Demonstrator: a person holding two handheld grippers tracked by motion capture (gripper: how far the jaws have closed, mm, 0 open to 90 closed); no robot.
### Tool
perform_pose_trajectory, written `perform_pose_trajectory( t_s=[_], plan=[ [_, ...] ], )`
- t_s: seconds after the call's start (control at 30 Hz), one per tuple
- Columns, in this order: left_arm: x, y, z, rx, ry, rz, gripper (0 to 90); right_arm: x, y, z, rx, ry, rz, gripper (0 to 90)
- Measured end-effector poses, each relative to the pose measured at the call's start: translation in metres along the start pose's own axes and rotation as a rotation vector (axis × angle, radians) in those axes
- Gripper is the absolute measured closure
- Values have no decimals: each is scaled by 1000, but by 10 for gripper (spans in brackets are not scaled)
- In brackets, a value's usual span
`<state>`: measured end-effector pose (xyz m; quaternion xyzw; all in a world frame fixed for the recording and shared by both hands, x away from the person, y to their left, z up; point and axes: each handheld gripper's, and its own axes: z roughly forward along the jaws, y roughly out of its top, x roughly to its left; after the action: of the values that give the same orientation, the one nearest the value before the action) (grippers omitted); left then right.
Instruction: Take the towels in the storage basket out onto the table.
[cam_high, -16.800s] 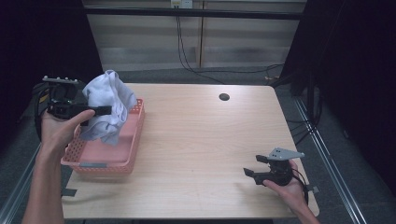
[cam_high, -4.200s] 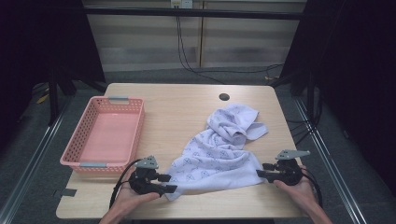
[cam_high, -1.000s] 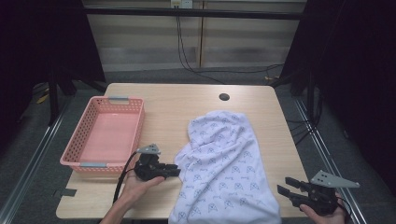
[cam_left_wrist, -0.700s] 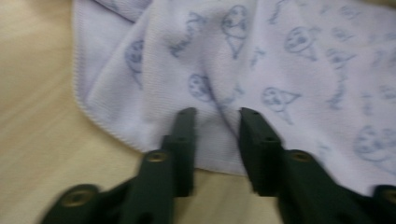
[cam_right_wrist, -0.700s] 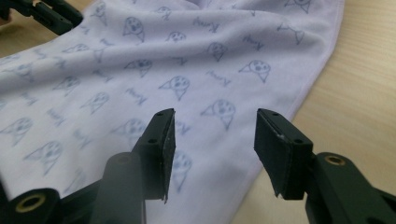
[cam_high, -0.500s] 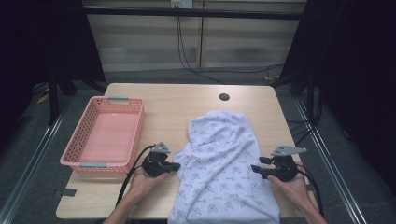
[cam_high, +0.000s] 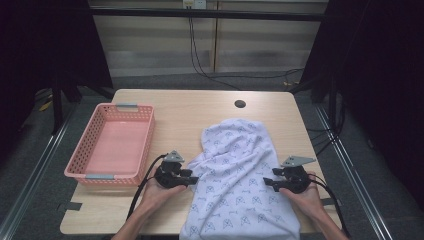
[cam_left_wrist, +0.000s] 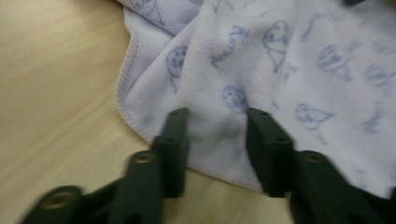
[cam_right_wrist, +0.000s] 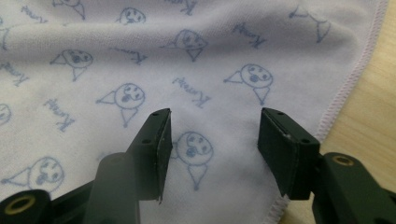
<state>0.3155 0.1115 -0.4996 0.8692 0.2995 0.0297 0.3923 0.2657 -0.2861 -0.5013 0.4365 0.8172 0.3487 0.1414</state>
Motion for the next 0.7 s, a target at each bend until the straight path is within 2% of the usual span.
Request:
perform_pose_trajectory(
  t_s=[0.03, 0.07, 0.1, 0.13, 0.17, 0.2, 0.23, 0.3, 0.33, 0.37, 0.4, 0.43, 0.47, 0.53, 0.57, 0.6, 0.63, 0.67, 0.7],
  plan=[
    [0, 0, 0, 0, 0, 0, 735, 0, -1, 0, -6, -7, -17, 454],
    [-4, 3, 1, 30, 55, 22, 838, 3, -1, 0, 0, -21, -31, 470],
    [-4, 3, 1, 30, 55, 22, 878, 3, -1, 0, 0, -21, -31, 470],
    [-1, 2, -2, 30, 66, 7, 889, 4, -1, -3, 13, -17, -36, 627],
    [-1, 2, -2, 30, 66, 7, 892, 4, -3, -6, 17, -16, -47, 700],
    [4, 1, -6, 33, 71, -13, 892, 4, -3, -6, 17, -16, -47, 700],
    [9, 0, -11, 13, 80, -31, 893, 4, -6, -10, 21, -9, -39, 781],
    [18, -3, -22, -23, 62, -73, 896, 2, -12, -20, 44, -1, -15, 833],
    [21, -5, -38, -80, 26, -101, 896, 2, -16, -24, 45, 2, -5, 834],
    [21, -5, -38, -80, 26, -101, 896, 2, -16, -24, 45, 2, -5, 834],
    [18, -6, -45, -100, 6, -94, 896, 6, -25, -35, 68, 34, 11, 839],
    [11, -8, -53, -101, -1, -74, 896, 10, -28, -39, 78, 41, 11, 839],
    [11, -8, -53, -101, -1, -74, 896, 15, -32, -43, 86, 55, 0, 839],
    [-1, -12, -62, -109, -18, -57, 895, 27, -38, -52, 111, 89, -13, 845],
    [-1, -12, -62, -109, -18, -57, 895, 27, -38, -52, 111, 89, -13, 845],
    [-5, -12, -65, -131, -21, -53, 895, 39, -43, -62, 121, 99, -56, 844],
    [-9, -10, -69, -150, -68, -50, 895, 41, -42, -65, 113, 104, -53, 840],
    [-9, -10, -69, -150, -68, -50, 894, 41, -42, -65, 113, 104, -53, 840],
    [-10, -8, -70, -160, -120, -49, 894, 43, -41, -69, 95, 119, -34, 819]
  ],
)
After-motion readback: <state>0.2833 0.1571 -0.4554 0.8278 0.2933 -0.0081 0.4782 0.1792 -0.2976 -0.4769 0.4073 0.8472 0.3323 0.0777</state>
